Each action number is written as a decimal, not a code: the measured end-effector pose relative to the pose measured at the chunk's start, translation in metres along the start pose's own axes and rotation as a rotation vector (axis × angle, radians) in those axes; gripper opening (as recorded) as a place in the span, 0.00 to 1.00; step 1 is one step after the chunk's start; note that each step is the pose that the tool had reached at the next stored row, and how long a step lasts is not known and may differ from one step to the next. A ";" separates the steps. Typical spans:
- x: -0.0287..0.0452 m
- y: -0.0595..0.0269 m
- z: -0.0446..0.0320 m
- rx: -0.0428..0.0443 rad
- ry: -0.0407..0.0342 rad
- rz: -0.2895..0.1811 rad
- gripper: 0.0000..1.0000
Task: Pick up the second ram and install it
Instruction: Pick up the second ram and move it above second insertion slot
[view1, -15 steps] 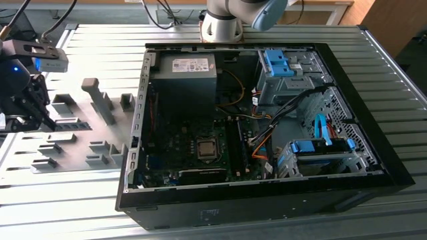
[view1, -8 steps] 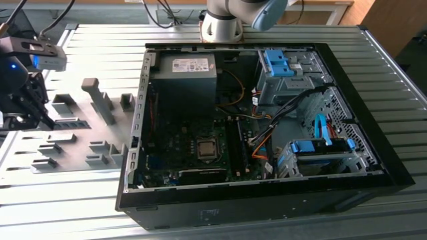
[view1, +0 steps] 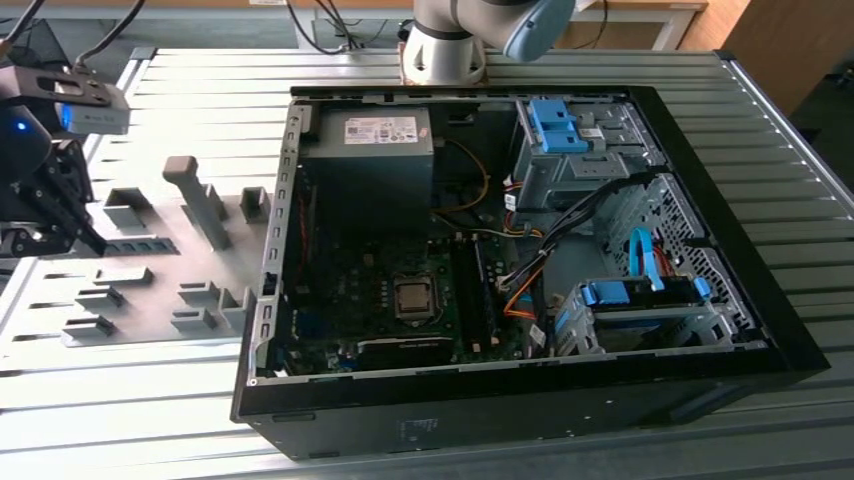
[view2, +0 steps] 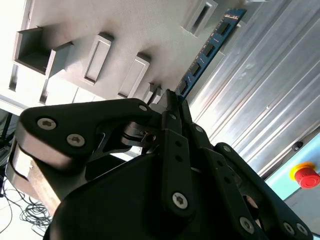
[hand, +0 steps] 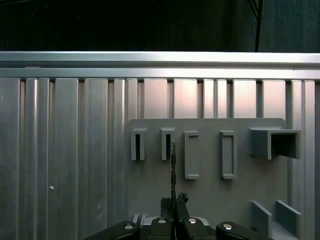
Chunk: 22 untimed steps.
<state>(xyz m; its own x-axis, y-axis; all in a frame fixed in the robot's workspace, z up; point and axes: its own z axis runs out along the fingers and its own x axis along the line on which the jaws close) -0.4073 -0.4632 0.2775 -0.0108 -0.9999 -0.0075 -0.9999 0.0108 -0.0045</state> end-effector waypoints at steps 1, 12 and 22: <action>0.0000 0.0000 -0.0007 0.0001 0.0000 0.000 0.14; -0.0001 0.0000 -0.0094 0.0000 0.0000 0.000 0.14; -0.0001 -0.0001 -0.0173 0.0002 -0.0001 0.000 0.14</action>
<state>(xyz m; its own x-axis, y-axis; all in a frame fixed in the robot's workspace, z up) -0.4073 -0.4632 0.2949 -0.0108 -0.9999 -0.0076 -0.9999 0.0108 -0.0046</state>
